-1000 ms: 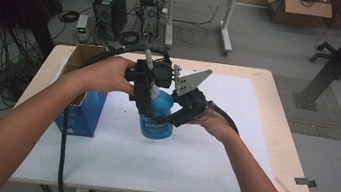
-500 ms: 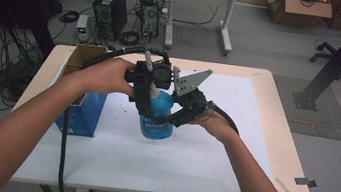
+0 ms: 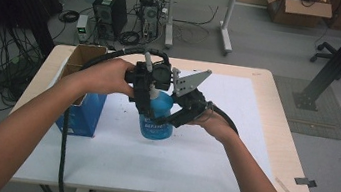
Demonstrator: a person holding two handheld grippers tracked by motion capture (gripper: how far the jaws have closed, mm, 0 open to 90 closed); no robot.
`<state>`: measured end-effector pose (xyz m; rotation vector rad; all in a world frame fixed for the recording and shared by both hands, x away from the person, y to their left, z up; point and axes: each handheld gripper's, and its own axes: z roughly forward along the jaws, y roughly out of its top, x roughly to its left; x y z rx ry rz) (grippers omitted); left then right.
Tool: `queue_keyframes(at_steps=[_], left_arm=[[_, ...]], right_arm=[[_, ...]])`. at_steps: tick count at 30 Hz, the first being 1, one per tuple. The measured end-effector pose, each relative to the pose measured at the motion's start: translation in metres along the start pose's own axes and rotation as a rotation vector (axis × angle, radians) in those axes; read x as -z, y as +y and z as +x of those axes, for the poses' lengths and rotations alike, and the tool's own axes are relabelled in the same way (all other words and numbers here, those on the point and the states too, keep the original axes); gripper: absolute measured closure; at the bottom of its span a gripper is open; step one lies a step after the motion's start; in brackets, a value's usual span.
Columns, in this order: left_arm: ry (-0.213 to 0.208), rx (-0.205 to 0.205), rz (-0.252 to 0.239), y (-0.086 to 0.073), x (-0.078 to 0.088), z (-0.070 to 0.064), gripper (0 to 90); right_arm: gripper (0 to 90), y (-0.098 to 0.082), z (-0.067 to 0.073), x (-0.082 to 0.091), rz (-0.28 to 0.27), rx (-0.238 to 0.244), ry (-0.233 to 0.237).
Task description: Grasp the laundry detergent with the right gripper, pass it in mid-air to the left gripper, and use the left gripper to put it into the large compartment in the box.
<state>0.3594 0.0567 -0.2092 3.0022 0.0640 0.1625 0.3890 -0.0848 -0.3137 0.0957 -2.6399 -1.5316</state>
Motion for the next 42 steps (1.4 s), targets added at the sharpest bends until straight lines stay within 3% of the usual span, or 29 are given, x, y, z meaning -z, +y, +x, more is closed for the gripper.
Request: queue_keyframes(at_steps=[14, 25, 27, 28, 32, 36, 38, 42], left_arm=[[0.004, -0.008, -0.002, 0.001, 0.000, 0.000, 36.6], [-0.003, 0.014, -0.003, 0.002, 0.001, 0.000, 37.8], [-0.010, 0.030, 0.008, 0.002, 0.001, 0.002, 37.8], [-0.010, 0.036, 0.017, 0.003, 0.000, 0.002, 37.9], [0.006, 0.054, 0.033, 0.004, -0.002, 0.003, 38.0], [0.012, 0.089, 0.046, 0.003, 0.003, 0.008, 37.9], [0.015, 0.118, 0.052, 0.002, 0.007, 0.011, 37.9], [0.033, 0.166, 0.062, 0.002, 0.014, 0.016, 37.9]], right_arm=[[43.4, 0.001, 0.002, 0.000, -0.002, -0.003, 0.003], [42.7, 0.000, 0.002, 0.000, -0.002, -0.003, 0.006], [38.7, 0.000, 0.001, 0.001, -0.004, -0.011, 0.014], [24.0, -0.001, 0.001, 0.003, -0.013, -0.035, 0.016], [17.7, -0.006, -0.002, 0.013, -0.004, -0.060, -0.011], [9.9, -0.019, -0.003, 0.030, 0.082, -0.102, -0.063], [9.7, -0.021, -0.003, 0.033, 0.093, -0.110, -0.069], [5.2, -0.028, -0.006, 0.053, 0.131, -0.136, -0.138]])
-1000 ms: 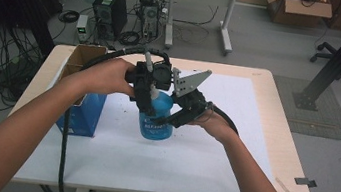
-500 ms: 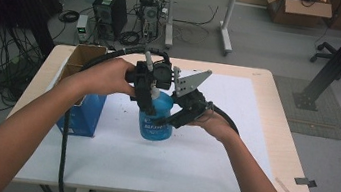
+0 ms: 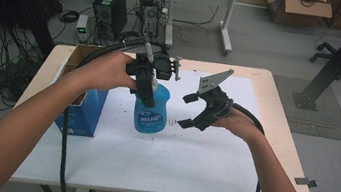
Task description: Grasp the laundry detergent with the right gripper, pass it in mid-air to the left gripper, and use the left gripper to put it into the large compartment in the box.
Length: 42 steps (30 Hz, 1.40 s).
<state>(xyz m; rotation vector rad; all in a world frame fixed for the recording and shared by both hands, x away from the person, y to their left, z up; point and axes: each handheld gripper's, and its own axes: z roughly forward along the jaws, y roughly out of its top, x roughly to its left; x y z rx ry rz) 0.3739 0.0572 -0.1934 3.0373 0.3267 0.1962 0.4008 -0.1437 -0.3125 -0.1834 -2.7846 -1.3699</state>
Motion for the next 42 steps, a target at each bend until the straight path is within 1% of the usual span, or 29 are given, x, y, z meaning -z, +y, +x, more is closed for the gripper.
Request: queue_keyframes(at_steps=[1, 2, 7, 14, 15, 16, 18, 19, 21, 23, 24, 25, 27, 29, 30, 32, 33, 34, 35, 36, 37, 38, 39, 40, 41, 42], left_arm=[[0.004, 0.009, 0.002, 0.000, 0.002, 0.001, 37.9], [0.010, 0.020, 0.002, 0.001, 0.005, 0.003, 37.9], [0.045, 0.091, 0.007, 0.002, 0.020, 0.010, 37.9], [0.087, 0.195, 0.022, 0.000, 0.043, 0.023, 37.9], [0.092, 0.224, 0.017, -0.002, 0.046, 0.026, 37.9], [0.096, 0.237, 0.016, -0.003, 0.049, 0.028, 37.9], [0.107, 0.278, 0.014, -0.005, 0.056, 0.033, 37.9], [0.116, 0.302, 0.011, -0.007, 0.060, 0.036, 37.9], [0.135, 0.337, 0.016, -0.009, 0.067, 0.041, 37.9], [0.151, 0.380, 0.018, -0.012, 0.076, 0.047, 37.9], [0.160, 0.414, 0.015, -0.013, 0.082, 0.050, 37.9], [0.165, 0.427, 0.017, -0.014, 0.085, 0.052, 37.9], [0.179, 0.473, 0.023, -0.017, 0.093, 0.056, 37.9], [0.188, 0.521, 0.019, -0.019, 0.101, 0.059, 38.0], [0.191, 0.558, 0.011, -0.021, 0.105, 0.061, 38.0], [0.186, 0.600, 0.013, -0.024, 0.110, 0.064, 38.1], [0.185, 0.623, 0.020, -0.025, 0.112, 0.066, 38.1], [0.185, 0.654, 0.025, -0.026, 0.114, 0.069, 38.1], [0.185, 0.673, 0.030, -0.027, 0.115, 0.070, 38.1], [0.187, 0.709, 0.040, -0.028, 0.116, 0.073, 38.1], [0.188, 0.728, 0.053, -0.029, 0.117, 0.075, 38.1], [0.192, 0.749, 0.054, -0.029, 0.118, 0.075, 38.1], [0.200, 0.773, 0.050, -0.031, 0.119, 0.076, 38.1], [0.201, 0.808, 0.039, -0.033, 0.120, 0.077, 38.1], [0.202, 0.830, 0.037, -0.036, 0.122, 0.078, 38.2], [0.207, 0.868, 0.019, -0.042, 0.124, 0.079, 38.2]], right_arm=[[3.9, -0.002, -0.001, 0.006, 0.015, -0.010, -0.023], [3.6, -0.003, -0.001, 0.009, 0.024, -0.016, -0.032], [3.6, -0.009, 0.000, 0.030, 0.080, -0.019, -0.101], [4.1, -0.017, 0.001, 0.052, 0.116, -0.037, -0.150], [4.1, -0.018, 0.001, 0.056, 0.120, -0.039, -0.156], [4.1, -0.019, 0.001, 0.060, 0.125, -0.044, -0.164], [4.1, -0.019, 0.001, 0.065, 0.129, -0.049, -0.173], [4.0, -0.020, 0.000, 0.068, 0.133, -0.051, -0.179], [3.9, -0.021, -0.001, 0.073, 0.146, -0.058, -0.194], [3.8, -0.022, -0.002, 0.077, 0.158, -0.067, -0.204], [3.5, -0.023, -0.003, 0.079, 0.164, -0.071, -0.210], [3.4, -0.024, -0.004, 0.081, 0.172, -0.079, -0.215], [3.5, -0.025, -0.004, 0.085, 0.178, -0.089, -0.218], [3.5, -0.025, -0.004, 0.088, 0.192, -0.094, -0.223], [3.5, -0.026, -0.004, 0.090, 0.197, -0.096, -0.228], [3.5, -0.026, -0.002, 0.092, 0.205, -0.100, -0.231], [3.5, -0.027, -0.001, 0.094, 0.208, -0.100, -0.232], [3.5, -0.027, 0.000, 0.095, 0.210, -0.098, -0.234], [3.4, -0.027, 0.001, 0.096, 0.217, -0.100, -0.237], [3.4, -0.027, 0.001, 0.096, 0.221, -0.104, -0.236], [3.5, -0.028, 0.002, 0.096, 0.224, -0.116, -0.230], [3.6, -0.029, 0.002, 0.096, 0.230, -0.124, -0.227], [3.8, -0.029, 0.003, 0.096, 0.236, -0.124, -0.227], [4.0, -0.030, 0.005, 0.096, 0.244, -0.120, -0.232], [4.0, -0.031, 0.006, 0.096, 0.244, -0.119, -0.235], [4.2, -0.031, 0.007, 0.097, 0.245, -0.122, -0.231]])
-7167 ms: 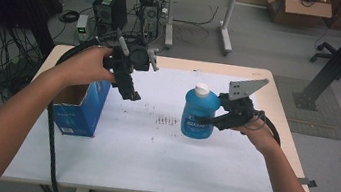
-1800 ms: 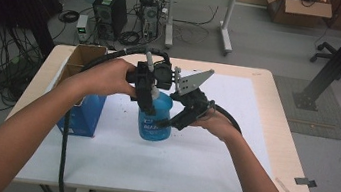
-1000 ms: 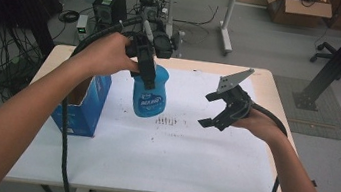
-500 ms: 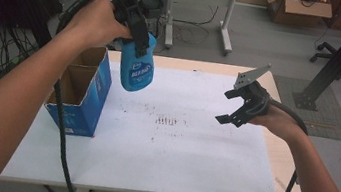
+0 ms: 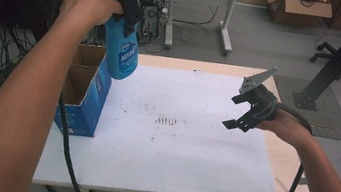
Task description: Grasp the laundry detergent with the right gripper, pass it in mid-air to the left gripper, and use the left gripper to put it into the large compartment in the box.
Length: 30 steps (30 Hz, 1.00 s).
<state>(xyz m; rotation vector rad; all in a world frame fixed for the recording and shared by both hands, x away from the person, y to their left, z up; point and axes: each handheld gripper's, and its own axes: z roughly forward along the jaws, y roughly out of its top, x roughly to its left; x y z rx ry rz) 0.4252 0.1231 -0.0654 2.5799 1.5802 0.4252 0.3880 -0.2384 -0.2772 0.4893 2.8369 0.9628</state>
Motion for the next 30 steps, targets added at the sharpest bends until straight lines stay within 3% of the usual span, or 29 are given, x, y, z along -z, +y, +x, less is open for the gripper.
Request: queue_keyframes(at_steps=[6, 12, 19, 23, 30], left_arm=[[0.005, 0.102, 0.006, -0.015, 0.004, 0.023, 38.2], [0.033, 0.165, 0.011, -0.028, 0.005, 0.045, 38.2], [0.057, 0.269, 0.015, -0.043, 0.007, 0.066, 38.2], [0.085, 0.296, 0.020, -0.049, 0.002, 0.071, 38.2], [0.091, 0.328, 0.044, -0.060, -0.015, 0.081, 38.2]], right_arm=[[4.4, -0.003, 0.006, 0.003, 0.021, 0.033, -0.007], [4.2, -0.005, 0.000, 0.009, 0.008, 0.020, -0.021], [4.6, -0.005, -0.004, 0.009, 0.005, 0.016, -0.029], [4.8, -0.005, -0.003, 0.008, -0.002, 0.021, -0.025], [4.9, -0.007, -0.004, 0.006, -0.004, 0.018, -0.024]])
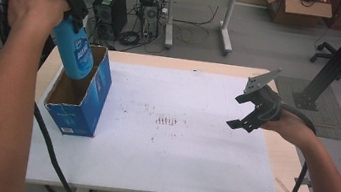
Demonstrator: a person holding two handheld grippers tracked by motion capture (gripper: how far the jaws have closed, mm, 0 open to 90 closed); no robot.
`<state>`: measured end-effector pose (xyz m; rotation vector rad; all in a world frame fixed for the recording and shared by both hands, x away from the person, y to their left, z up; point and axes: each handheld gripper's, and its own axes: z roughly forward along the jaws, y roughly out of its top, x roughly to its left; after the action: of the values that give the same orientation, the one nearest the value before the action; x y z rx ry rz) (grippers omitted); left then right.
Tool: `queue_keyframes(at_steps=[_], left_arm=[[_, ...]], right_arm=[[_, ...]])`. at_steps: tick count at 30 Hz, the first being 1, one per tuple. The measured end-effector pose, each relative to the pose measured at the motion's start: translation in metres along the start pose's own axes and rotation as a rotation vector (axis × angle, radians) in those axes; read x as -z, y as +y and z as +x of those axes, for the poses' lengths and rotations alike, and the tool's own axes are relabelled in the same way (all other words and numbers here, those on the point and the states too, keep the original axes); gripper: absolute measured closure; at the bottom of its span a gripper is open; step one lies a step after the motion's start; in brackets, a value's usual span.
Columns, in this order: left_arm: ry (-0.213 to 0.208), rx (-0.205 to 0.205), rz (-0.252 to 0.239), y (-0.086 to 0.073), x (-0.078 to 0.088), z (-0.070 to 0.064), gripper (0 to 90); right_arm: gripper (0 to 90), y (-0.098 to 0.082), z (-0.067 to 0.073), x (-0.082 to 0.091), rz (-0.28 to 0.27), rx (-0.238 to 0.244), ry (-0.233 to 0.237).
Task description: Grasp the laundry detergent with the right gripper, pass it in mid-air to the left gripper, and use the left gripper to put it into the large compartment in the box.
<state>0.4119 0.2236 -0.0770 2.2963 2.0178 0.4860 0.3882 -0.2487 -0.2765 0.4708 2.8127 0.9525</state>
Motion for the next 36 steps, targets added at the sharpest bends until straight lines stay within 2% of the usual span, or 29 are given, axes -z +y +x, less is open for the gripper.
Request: queue_keyframes(at_steps=[7, 14, 17, 24, 29, 36], left_arm=[[0.012, 0.018, 0.000, -0.009, -0.020, 0.007, 38.3], [0.005, 0.022, -0.004, -0.019, -0.054, 0.008, 38.3], [0.013, 0.004, 0.003, -0.022, -0.069, 0.006, 38.3], [0.006, -0.008, 0.034, -0.030, -0.104, 0.003, 38.3], [0.012, -0.022, 0.031, -0.035, -0.127, -0.001, 38.3], [0.013, -0.036, 0.025, -0.039, -0.150, -0.006, 38.4]], right_arm=[[5.1, -0.001, -0.001, 0.000, -0.013, -0.007, 0.006], [5.0, -0.004, -0.002, -0.001, -0.010, -0.022, 0.004], [5.0, -0.007, -0.002, 0.000, -0.008, -0.022, 0.004], [5.0, -0.016, -0.005, 0.000, -0.008, -0.046, -0.003], [5.0, -0.019, -0.005, -0.002, -0.001, -0.050, -0.002], [5.0, -0.020, -0.005, -0.005, 0.004, -0.056, 0.000]])
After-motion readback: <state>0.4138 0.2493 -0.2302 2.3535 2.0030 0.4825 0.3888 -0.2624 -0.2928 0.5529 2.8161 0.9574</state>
